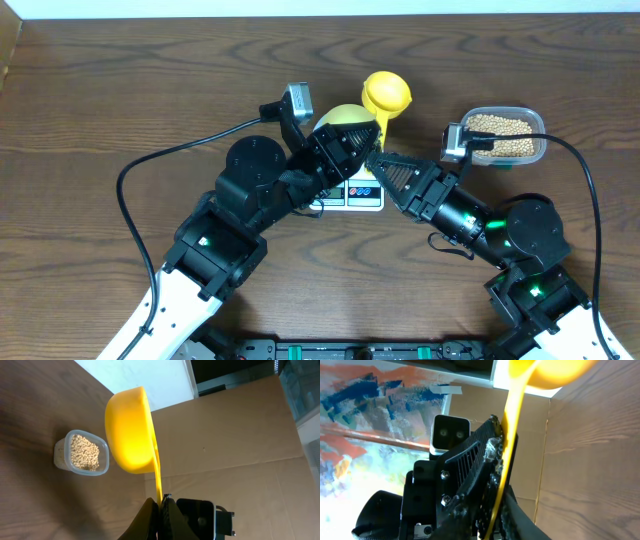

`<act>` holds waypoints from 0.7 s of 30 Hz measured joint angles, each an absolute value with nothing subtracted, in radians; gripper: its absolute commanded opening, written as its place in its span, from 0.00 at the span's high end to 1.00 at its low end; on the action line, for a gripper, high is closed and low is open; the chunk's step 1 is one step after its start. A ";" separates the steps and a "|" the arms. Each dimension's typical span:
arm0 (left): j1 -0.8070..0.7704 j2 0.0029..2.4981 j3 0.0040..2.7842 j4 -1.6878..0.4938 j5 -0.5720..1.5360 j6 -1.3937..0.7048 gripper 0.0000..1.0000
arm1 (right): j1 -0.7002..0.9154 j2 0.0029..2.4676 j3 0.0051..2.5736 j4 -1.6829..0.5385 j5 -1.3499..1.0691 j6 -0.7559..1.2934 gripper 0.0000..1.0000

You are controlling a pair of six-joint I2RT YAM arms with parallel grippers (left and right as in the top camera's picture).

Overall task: Scoop item into bowl and weigh 50g on scale
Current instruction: 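Bring the scoop above the scale and grasp its handle with the right gripper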

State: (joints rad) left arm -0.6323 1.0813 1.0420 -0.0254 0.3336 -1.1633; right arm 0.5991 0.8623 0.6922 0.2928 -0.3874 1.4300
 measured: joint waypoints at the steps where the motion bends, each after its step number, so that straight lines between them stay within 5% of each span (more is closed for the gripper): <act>1: -0.632 1.081 1.042 -0.025 0.334 -1.163 0.93 | 0.599 0.862 0.692 0.292 -0.388 1.430 0.93; 10: -0.632 1.081 1.042 -0.022 0.334 -1.163 0.91 | 0.599 0.866 0.692 0.267 -0.389 1.405 0.99; 15: -0.632 1.081 1.042 -0.025 0.326 -1.134 0.34 | 0.599 0.866 0.693 0.213 -0.390 1.322 0.99; 21: -0.621 1.081 1.042 -0.105 0.260 -1.027 0.27 | 0.599 0.866 0.694 0.061 -0.391 1.176 0.99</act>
State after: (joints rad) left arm -0.6209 1.0809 1.0416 -0.1051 0.2604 -1.0271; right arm 0.5987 0.8661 0.6937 0.0612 -0.3912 1.1763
